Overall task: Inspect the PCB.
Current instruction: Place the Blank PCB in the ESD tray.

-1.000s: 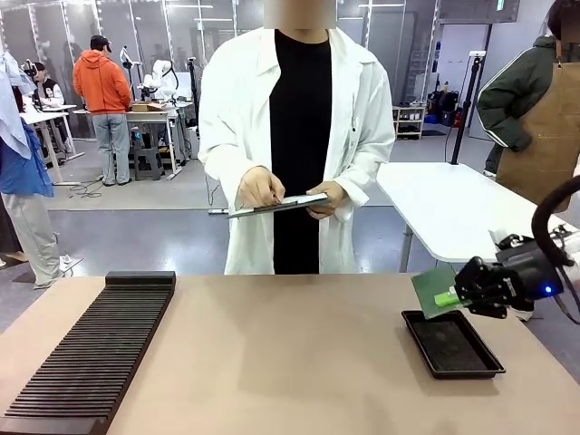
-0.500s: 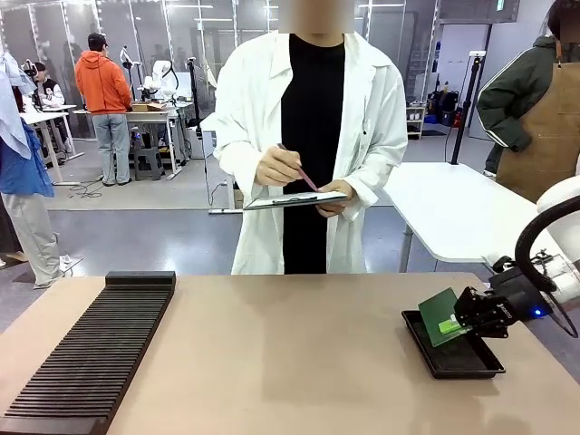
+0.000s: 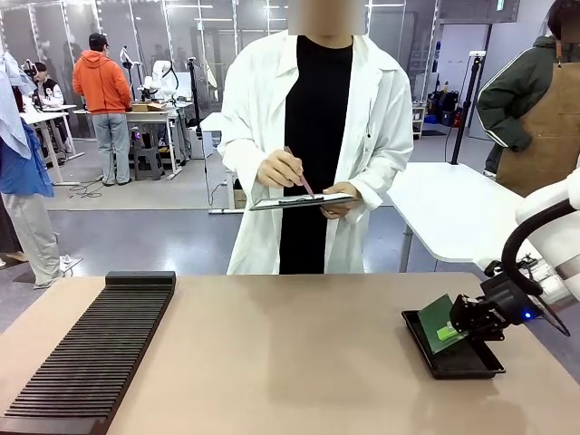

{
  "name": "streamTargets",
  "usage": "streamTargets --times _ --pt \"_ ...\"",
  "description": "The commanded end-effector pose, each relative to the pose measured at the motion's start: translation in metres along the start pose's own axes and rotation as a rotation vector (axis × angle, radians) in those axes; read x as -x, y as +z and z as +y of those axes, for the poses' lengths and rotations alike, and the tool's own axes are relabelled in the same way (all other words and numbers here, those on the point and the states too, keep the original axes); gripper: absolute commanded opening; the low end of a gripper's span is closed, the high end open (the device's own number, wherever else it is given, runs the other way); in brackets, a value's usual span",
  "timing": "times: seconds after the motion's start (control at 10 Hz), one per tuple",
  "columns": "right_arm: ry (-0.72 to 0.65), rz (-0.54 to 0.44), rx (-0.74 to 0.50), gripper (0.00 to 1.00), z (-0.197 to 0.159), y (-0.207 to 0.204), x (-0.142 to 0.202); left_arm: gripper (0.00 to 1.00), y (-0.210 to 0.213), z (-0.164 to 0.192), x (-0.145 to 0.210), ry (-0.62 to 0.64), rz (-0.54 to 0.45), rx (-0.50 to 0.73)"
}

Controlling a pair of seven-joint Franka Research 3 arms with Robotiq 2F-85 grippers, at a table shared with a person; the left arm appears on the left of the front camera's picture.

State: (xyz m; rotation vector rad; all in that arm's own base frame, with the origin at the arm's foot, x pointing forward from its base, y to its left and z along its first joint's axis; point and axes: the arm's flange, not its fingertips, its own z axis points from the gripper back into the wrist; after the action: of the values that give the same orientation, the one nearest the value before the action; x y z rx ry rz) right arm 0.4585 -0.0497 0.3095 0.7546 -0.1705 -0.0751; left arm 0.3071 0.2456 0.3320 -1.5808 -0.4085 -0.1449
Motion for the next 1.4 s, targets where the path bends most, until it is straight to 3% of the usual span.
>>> streamTargets --times 0.0,0.2,0.4,0.5,0.8,0.9,1.2,1.3 --pt "-0.026 0.006 0.033 0.03 0.004 -0.008 -0.008 1.00 -0.001 -0.005 -0.003 0.013 0.003 -0.026" --pt "-0.032 0.015 0.046 0.03 0.003 -0.011 -0.008 1.00 -0.001 -0.005 -0.003 0.013 0.003 -0.026" --pt "-0.035 0.015 0.050 0.15 0.004 -0.012 -0.009 1.00 -0.001 -0.005 -0.003 0.013 0.003 -0.026" --pt "-0.035 0.014 0.050 0.30 0.005 -0.013 -0.009 1.00 -0.001 -0.005 -0.003 0.013 0.003 -0.026" --pt "-0.035 -0.004 0.074 0.92 0.006 -0.010 -0.007 1.00 -0.001 -0.005 -0.003 0.013 0.003 -0.026" --pt "-0.033 -0.018 0.085 1.00 0.008 -0.007 -0.005 1.00 -0.001 -0.005 -0.003 0.013 0.003 -0.026" --pt "-0.028 -0.075 0.181 0.96 0.010 0.000 0.002 1.00 -0.001 -0.005 -0.003 0.013 0.003 -0.026" --pt "-0.035 -0.092 0.203 1.00 0.011 0.003 0.003 1.00 -0.001 -0.005 -0.003 0.013 0.003 -0.026"
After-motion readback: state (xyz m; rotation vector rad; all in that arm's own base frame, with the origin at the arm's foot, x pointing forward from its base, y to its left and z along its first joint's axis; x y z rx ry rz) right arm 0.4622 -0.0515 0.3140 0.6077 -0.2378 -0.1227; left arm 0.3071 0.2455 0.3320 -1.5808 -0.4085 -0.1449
